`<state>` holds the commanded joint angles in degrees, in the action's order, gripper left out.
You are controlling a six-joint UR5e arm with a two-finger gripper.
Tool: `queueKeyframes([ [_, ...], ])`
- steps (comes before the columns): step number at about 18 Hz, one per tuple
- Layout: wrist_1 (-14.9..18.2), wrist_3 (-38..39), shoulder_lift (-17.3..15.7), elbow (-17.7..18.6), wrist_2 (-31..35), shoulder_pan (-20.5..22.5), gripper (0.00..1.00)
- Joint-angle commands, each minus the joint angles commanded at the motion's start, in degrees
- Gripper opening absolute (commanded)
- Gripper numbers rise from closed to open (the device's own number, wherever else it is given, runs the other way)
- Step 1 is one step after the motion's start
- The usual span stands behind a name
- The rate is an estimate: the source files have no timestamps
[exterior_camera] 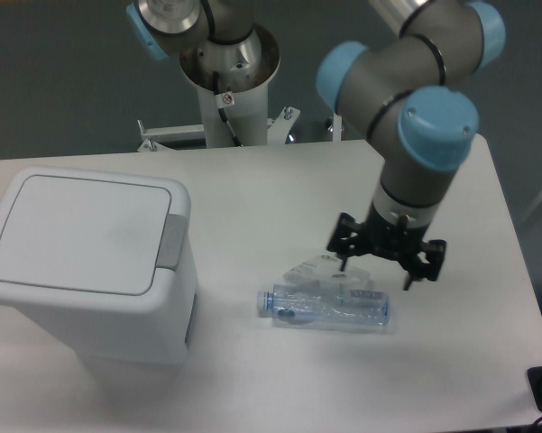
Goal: Open the trash can
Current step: 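Move the gripper over the bottle toward the trash can's grey lid button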
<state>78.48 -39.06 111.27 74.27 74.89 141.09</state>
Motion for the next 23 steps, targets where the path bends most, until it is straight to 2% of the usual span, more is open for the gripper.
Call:
queueKeyframes([
  [4, 0.18, 7.4, -0.17, -0.27, -2.81, -4.06, 1.0],
  [5, 1.05, 8.29, -1.05, -0.09, -4.74, -4.51, 1.0],
  [7, 3.6, 8.3, -2.36, -0.18, -6.68, -4.16, 1.0],
  [12, 5.01, 8.3, -3.95, 0.08, -7.57, -3.63, 1.0],
  [17, 5.19, 10.4, -5.8, 0.26, -9.59, -3.98, 1.0],
  [23, 4.93, 11.46, -5.54, 0.7, -9.59, -5.12, 1.0],
])
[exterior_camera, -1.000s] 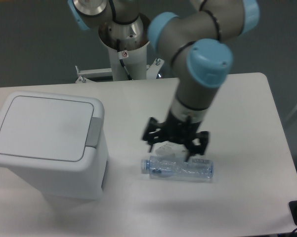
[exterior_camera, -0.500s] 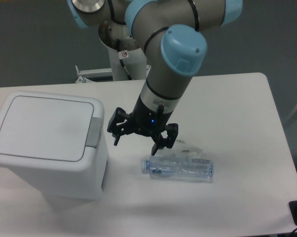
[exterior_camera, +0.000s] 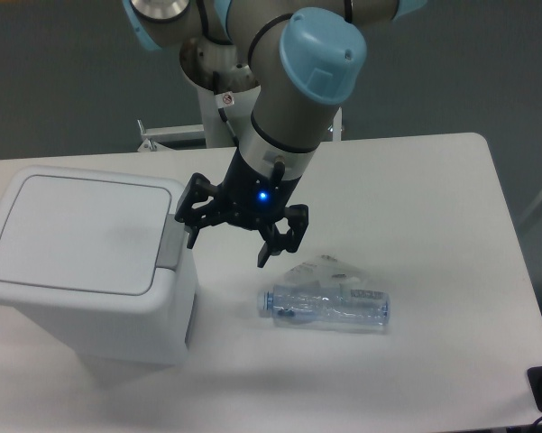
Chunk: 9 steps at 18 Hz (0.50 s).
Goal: Open the trash can
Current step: 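Move the gripper over the bottle toward the trash can's grey lid button, then press down on the grey lid button with the gripper fingers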
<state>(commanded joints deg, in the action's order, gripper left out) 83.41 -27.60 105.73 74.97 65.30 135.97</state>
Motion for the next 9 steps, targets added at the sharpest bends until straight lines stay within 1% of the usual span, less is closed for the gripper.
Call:
queueKeyframes([
  [9, 0.0, 0.09, 0.35, 0.26, 0.61, -1.32, 1.0],
])
